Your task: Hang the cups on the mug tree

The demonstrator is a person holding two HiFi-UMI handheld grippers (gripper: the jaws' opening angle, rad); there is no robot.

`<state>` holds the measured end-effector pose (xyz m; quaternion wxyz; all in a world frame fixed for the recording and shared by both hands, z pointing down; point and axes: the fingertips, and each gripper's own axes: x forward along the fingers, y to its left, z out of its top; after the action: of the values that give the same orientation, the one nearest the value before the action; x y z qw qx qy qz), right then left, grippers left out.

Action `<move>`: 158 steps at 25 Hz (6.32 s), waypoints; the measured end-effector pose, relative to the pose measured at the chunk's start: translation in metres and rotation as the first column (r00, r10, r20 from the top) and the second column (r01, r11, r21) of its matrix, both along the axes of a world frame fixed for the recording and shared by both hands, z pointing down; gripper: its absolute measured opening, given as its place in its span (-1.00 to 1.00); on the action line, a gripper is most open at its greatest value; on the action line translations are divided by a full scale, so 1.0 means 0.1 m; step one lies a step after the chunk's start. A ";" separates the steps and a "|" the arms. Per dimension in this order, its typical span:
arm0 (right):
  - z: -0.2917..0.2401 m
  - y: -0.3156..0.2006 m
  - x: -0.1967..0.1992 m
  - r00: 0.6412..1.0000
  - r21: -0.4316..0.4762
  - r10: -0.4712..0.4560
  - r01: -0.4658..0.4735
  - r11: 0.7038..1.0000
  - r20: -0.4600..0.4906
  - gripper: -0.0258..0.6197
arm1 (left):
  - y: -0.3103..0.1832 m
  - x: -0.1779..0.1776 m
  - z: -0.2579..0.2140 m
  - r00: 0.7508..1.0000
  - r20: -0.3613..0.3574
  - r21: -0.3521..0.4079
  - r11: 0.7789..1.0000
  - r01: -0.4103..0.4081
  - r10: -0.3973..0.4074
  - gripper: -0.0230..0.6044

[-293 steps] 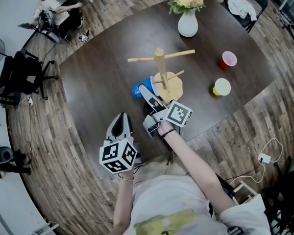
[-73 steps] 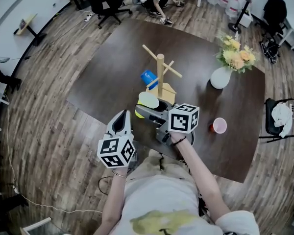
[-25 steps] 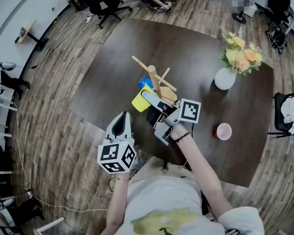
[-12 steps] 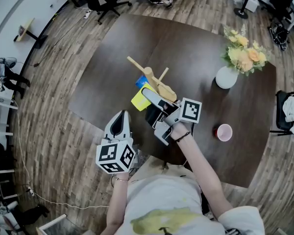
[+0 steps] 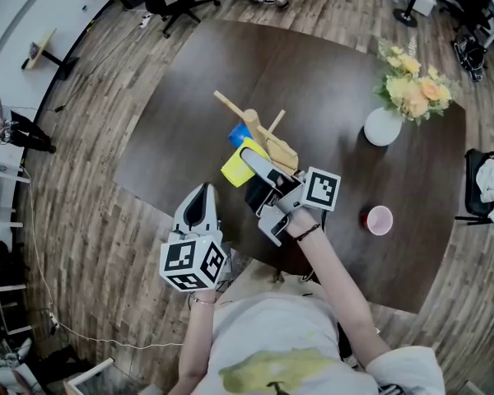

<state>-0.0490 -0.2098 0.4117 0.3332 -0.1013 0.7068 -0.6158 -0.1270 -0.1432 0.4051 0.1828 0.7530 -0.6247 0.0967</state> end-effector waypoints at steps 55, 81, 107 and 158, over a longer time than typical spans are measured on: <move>0.28 0.81 0.66 0.740 0.322 0.339 -0.173 0.931 -0.582 -0.84 | 0.36 0.56 0.32 0.937 -0.022 -0.025 0.936 -0.350 0.350 -0.88; 0.62 1.43 2.35 0.253 0.468 0.495 -0.161 0.869 -0.831 -0.85 | 0.62 1.90 0.43 0.869 -0.028 -0.053 0.867 -0.495 0.495 -0.88; 1.21 1.72 3.17 0.147 0.460 0.446 0.085 0.884 -0.883 0.06 | 1.17 2.77 0.75 0.947 -0.067 -0.131 0.938 -0.321 0.315 -0.88; 0.58 1.01 2.21 0.063 0.543 0.577 0.434 0.719 -0.814 0.09 | 1.19 1.80 0.41 0.993 -0.070 -0.068 0.993 -0.099 0.095 -0.88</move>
<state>0.1724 -0.1091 0.4697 -0.2003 -0.4003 0.8935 -0.0366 0.0526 -0.0245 0.4457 0.2251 0.7783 -0.5771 0.1026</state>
